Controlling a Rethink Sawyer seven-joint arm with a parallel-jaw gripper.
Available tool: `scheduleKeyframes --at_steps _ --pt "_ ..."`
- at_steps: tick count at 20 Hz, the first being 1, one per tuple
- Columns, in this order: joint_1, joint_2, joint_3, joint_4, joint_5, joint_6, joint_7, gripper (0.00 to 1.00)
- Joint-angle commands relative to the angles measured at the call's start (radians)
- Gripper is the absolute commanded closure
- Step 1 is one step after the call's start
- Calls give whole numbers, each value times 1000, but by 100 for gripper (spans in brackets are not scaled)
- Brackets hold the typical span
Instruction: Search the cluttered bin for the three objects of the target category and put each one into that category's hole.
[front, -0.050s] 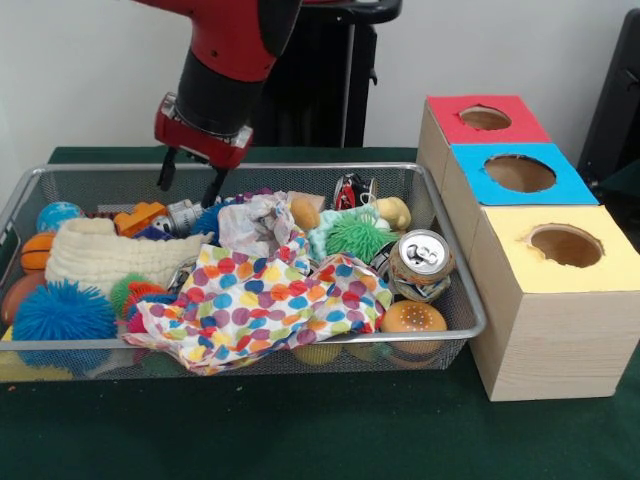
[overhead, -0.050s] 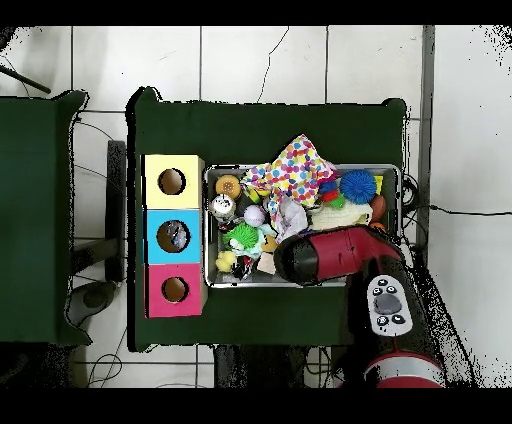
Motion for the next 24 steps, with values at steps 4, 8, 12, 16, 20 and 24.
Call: scheduleKeyframes --at_steps 4,8,12,16,20,24 --pt "115 14 64 -98 -132 163 -240 0" --pt "169 15 40 -107 -172 192 -220 0" --pt "177 27 49 -119 -173 204 -212 0" --pt "193 35 45 -133 -166 221 -197 0" --pt "170 63 72 -149 -152 208 -218 0" --pt "102 69 114 -115 -128 124 -227 0"
